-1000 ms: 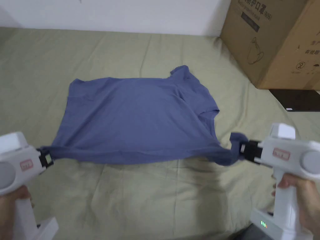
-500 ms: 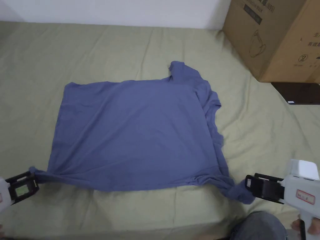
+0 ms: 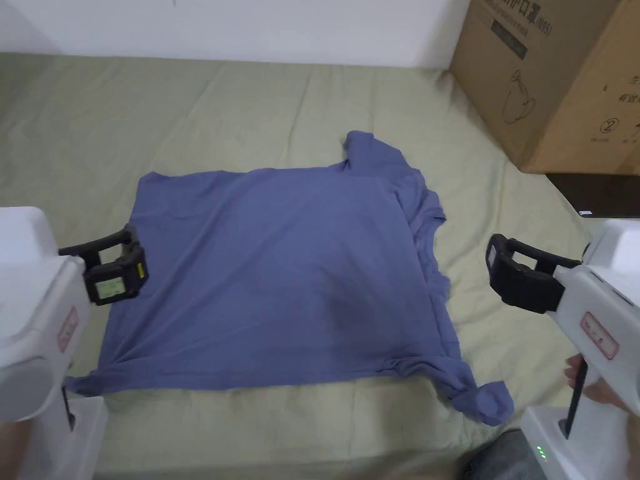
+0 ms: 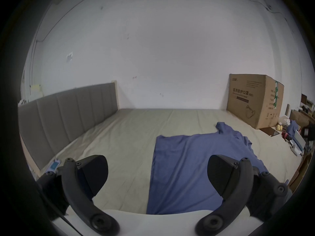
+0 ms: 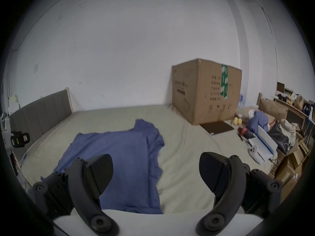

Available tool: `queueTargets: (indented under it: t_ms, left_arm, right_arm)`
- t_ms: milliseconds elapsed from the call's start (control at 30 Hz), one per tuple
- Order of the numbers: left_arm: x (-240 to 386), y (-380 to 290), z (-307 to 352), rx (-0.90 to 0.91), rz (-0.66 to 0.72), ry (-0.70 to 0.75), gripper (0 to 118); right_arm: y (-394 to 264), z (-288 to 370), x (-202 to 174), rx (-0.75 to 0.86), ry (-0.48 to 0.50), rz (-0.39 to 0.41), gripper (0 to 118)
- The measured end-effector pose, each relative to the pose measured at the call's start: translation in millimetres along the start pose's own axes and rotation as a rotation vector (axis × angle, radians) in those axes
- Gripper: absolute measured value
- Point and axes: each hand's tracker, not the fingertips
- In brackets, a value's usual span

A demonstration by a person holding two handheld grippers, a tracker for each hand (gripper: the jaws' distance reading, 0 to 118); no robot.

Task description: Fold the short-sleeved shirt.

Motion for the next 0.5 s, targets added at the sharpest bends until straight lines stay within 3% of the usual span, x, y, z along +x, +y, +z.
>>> queueTargets:
  t_ms: [33,67,100,133,167,200,233,267,500]
  left_arm:
    - [4.6,-0.5,2.1,0.005,-0.004,-0.019,83]
    - [8.5,-1.3,3.8,0.007,-0.005,-0.023,76]
    - [9.9,-4.3,4.3,0.007,0.0,-0.031,76]
    - [11.1,-5.5,4.9,-0.001,0.007,-0.042,38]
    - [11.5,-7.2,5.8,-0.004,0.014,-0.052,11]
    - [13.3,-8.6,8.8,0.011,0.027,-0.078,0]
    - [15.4,-9.1,12.2,0.007,0.018,-0.077,0]
    - [17.0,-9.3,14.6,-0.005,0.008,-0.102,0]
    - [14.9,-7.8,18.9,-0.006,0.048,-0.109,0]
  right_arm:
    - [0.0,0.6,-4.5,0.004,0.007,-0.004,97]
    - [-0.7,0.7,-8.0,0.015,0.01,-0.011,96]
    - [-1.3,1.1,-10.5,0.016,0.015,-0.019,96]
    - [-2.0,2.3,-12.1,0.02,0.037,-0.032,86]
    - [-2.6,4.1,-13.6,0.021,0.064,-0.04,74]
    - [-3.1,5.3,-15.8,0.021,0.065,-0.039,55]
    - [-3.8,6.7,-18.2,0.023,0.064,-0.035,23]
    - [-4.7,7.6,-19.9,0.029,0.064,-0.023,2]
    - [-8.6,3.2,-16.9,0.022,0.066,-0.033,0]
